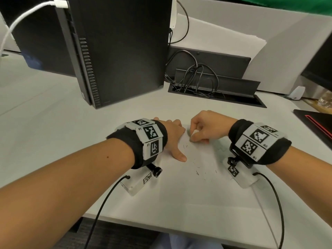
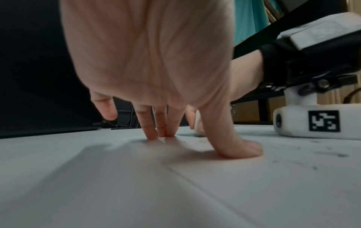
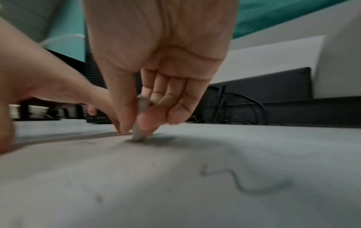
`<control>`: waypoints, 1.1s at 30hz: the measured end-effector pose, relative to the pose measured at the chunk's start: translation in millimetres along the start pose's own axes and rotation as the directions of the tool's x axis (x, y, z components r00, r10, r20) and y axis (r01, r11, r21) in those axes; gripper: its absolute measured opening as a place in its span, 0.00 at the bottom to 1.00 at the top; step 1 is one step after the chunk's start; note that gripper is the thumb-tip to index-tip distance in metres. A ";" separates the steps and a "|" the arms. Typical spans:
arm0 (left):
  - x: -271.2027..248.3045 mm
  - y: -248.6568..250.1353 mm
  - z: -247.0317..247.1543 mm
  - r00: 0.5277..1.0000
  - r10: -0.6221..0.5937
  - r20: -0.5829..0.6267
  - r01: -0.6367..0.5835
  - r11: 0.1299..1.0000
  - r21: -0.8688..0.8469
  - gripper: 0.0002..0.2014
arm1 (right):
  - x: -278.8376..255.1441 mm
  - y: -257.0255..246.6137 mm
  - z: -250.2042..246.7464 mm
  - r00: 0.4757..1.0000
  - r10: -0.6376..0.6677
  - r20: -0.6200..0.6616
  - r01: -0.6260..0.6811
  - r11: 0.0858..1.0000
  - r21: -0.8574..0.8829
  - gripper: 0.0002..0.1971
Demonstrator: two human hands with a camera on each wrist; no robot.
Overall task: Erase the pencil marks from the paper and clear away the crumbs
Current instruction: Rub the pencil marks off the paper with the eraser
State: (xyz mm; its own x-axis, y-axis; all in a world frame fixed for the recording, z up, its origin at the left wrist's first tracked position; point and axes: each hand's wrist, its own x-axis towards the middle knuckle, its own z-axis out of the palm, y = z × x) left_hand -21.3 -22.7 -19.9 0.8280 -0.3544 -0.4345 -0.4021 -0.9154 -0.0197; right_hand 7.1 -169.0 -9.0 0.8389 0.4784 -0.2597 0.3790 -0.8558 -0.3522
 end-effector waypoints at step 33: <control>-5.9 2.4 -2.1 1.000 -0.007 0.019 0.007 1.000 0.014 0.45 | -31.0 17.2 -8.4 0.996 0.089 0.019 -0.091 0.966 0.243 0.03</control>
State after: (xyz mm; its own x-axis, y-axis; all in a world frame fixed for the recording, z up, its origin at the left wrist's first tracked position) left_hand -26.3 -23.2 -15.5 0.8230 -0.3443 -0.4518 -0.4022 -0.9149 -0.0355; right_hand -9.2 -200.2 0.5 0.8615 0.4042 -0.3073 0.1950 -0.8221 -0.5349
